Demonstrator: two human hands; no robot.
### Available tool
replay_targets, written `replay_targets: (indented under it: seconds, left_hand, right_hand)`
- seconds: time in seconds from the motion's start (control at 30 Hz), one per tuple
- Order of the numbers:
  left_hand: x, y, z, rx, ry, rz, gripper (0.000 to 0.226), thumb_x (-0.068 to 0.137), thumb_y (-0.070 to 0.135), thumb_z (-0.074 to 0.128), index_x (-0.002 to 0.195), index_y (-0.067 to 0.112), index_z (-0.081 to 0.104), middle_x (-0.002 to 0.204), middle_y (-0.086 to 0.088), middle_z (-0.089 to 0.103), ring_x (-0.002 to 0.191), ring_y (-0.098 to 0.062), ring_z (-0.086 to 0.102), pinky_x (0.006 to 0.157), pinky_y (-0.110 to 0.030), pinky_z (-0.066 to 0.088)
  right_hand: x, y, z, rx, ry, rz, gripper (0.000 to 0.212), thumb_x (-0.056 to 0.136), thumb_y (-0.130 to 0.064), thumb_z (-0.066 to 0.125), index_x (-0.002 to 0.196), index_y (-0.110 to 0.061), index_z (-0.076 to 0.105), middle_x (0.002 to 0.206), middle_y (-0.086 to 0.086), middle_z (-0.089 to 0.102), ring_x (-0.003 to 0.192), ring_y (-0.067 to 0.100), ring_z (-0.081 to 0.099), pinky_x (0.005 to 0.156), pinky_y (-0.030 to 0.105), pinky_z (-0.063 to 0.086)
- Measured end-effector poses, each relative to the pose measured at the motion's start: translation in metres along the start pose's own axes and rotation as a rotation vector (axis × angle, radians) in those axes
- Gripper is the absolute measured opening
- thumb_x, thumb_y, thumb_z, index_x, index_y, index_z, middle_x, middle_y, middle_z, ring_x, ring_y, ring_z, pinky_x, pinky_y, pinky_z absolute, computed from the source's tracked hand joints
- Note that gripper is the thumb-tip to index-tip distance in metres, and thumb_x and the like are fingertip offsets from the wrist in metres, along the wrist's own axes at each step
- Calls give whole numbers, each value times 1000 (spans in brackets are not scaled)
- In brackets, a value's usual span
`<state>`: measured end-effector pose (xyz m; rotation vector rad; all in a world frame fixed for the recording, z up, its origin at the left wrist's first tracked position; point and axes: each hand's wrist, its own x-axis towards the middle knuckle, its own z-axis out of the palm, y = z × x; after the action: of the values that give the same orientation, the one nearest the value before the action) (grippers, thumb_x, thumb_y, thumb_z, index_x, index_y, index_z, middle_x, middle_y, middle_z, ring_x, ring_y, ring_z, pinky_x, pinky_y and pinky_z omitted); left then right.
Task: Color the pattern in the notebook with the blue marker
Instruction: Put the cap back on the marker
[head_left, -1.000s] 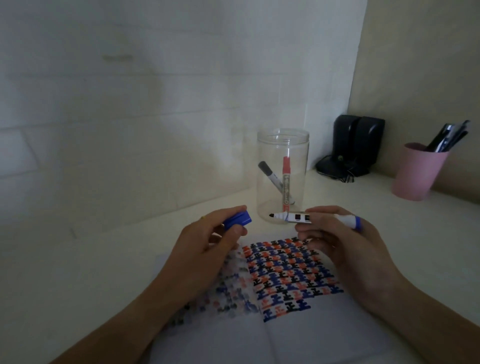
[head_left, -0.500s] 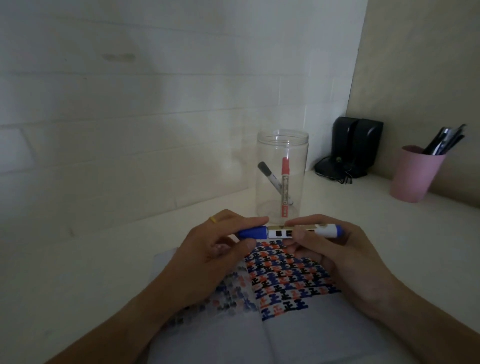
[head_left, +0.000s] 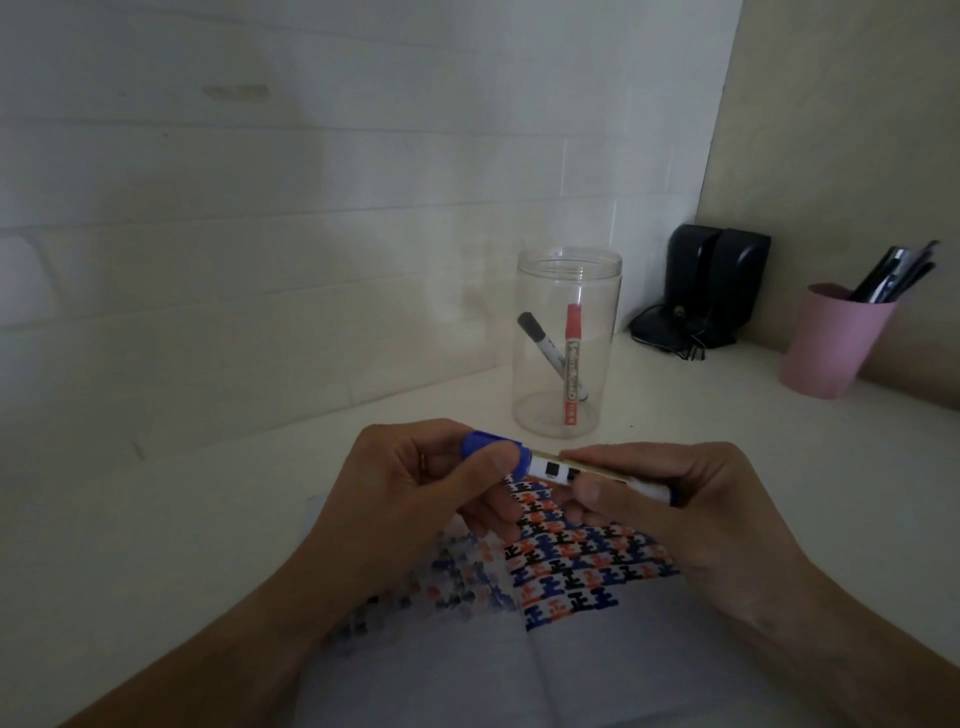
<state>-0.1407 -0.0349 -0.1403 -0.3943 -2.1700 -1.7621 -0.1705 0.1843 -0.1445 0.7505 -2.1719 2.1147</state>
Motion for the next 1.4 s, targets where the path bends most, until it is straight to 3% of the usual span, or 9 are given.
replay_targets:
  seconds: [0.13,0.27,0.37,0.53,0.77,1.03,1.13,1.27,1.4]
  left_hand:
    - [-3,7,5,-89,8,2,20,83,23,67,92,9,77,65,-11,78,56,-28,75,58,-36,62]
    - [-1,9,23,-134,29,43,20,80,26,67,90,11,76,63,-8,77,54,-22,74,58,-26,60]
    - [5,18,26,-126,60,116,23,81,32,72,87,11,76,65,-3,77,56,-16,73,61,-19,57]
    - [10,9,12,442,114,336,42,96,50,40,98,22,70,80,13,71,80,-4,68,71,-8,46]
    - [6,-17,-13,986,128,350,30,99,41,41,99,26,67,88,8,71,74,-13,61,70,-28,47]
    - [12,-12,-23,1046,182,355,29,100,40,41,99,25,65,88,6,70,80,-18,63,74,-33,42]
    - [10,-12,-23,1064,170,337,32,99,41,40,100,24,66,87,5,71,81,-20,64,75,-36,44]
    - [9,-12,-24,1063,167,342,33,99,41,41,100,23,68,87,3,72,82,-22,66,75,-38,46]
    - [10,-12,-23,1058,155,340,35,99,43,39,101,23,68,87,4,72,82,-21,66,77,-37,48]
  right_hand:
    - [-12,-13,2,-96,42,-61,30,68,-17,81,98,-16,83,90,-1,84,81,19,81,72,31,65]
    - [-15,-25,-8,-237,50,-111,25,71,-28,81,96,-21,83,87,2,84,77,24,79,71,41,65]
    - [-11,-32,-10,-211,-93,-57,24,79,-13,80,101,-15,72,78,8,79,66,32,69,63,46,54]
    - [4,-23,-9,125,-93,171,62,78,0,74,131,-28,59,92,23,70,95,41,71,89,48,60]
    - [4,8,6,224,-96,311,65,84,12,68,135,-27,60,80,15,70,83,30,71,80,42,58]
    - [69,-77,0,-28,357,-106,61,85,0,74,134,-23,45,94,14,80,92,19,78,87,36,60]
    - [97,-103,2,-181,454,-295,54,89,-7,73,130,-23,42,88,13,79,80,15,77,71,16,57]
    - [127,-110,6,-464,517,-433,44,89,-3,69,121,-22,44,92,4,74,67,8,73,57,9,51]
    - [144,-89,6,-781,474,-413,38,87,-4,69,114,-20,49,91,5,74,74,17,72,64,27,60]
